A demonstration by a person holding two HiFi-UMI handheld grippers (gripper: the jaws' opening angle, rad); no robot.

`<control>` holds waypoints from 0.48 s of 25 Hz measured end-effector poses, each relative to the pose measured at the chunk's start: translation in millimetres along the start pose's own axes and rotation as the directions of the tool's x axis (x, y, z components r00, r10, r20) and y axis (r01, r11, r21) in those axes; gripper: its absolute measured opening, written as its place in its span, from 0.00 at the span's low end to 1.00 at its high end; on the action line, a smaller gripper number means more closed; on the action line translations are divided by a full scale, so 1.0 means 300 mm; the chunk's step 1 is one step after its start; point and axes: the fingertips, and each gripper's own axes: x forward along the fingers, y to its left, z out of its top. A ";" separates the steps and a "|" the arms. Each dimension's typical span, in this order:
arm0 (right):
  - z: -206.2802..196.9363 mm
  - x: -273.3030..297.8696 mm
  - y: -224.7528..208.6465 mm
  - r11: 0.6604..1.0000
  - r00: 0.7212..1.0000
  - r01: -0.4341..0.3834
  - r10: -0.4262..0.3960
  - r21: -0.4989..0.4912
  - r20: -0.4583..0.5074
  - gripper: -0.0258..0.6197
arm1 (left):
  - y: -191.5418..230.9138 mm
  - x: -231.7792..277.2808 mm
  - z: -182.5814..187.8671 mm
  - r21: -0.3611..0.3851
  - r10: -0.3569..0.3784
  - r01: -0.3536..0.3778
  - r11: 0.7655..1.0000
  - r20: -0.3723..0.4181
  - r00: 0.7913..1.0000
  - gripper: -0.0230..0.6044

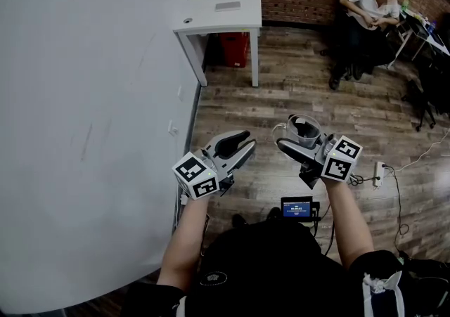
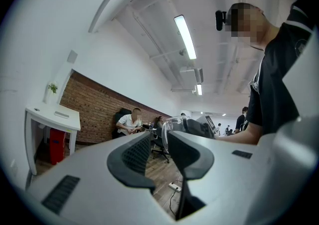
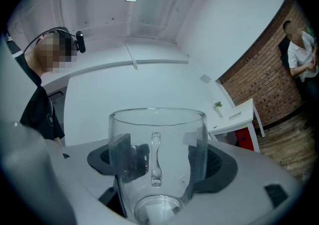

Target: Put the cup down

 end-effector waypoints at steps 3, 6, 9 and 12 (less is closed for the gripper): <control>0.005 -0.014 -0.018 1.000 1.000 0.001 -0.001 0.002 0.003 0.68 | 0.007 0.022 -0.005 0.002 0.003 -0.003 1.000 -0.003 1.000 0.22; 0.013 -0.037 -0.055 1.000 1.000 0.003 -0.003 0.002 0.004 0.68 | 0.017 0.062 -0.010 0.006 0.008 -0.008 1.000 -0.006 1.000 0.22; 0.027 -0.064 -0.104 1.000 1.000 -0.001 0.000 0.006 0.010 0.68 | 0.030 0.109 -0.017 0.009 0.022 -0.022 1.000 -0.012 1.000 0.22; 0.036 -0.087 -0.162 1.000 1.000 0.000 0.000 0.011 0.017 0.68 | 0.046 0.154 -0.022 0.020 0.037 -0.037 0.999 -0.010 0.999 0.22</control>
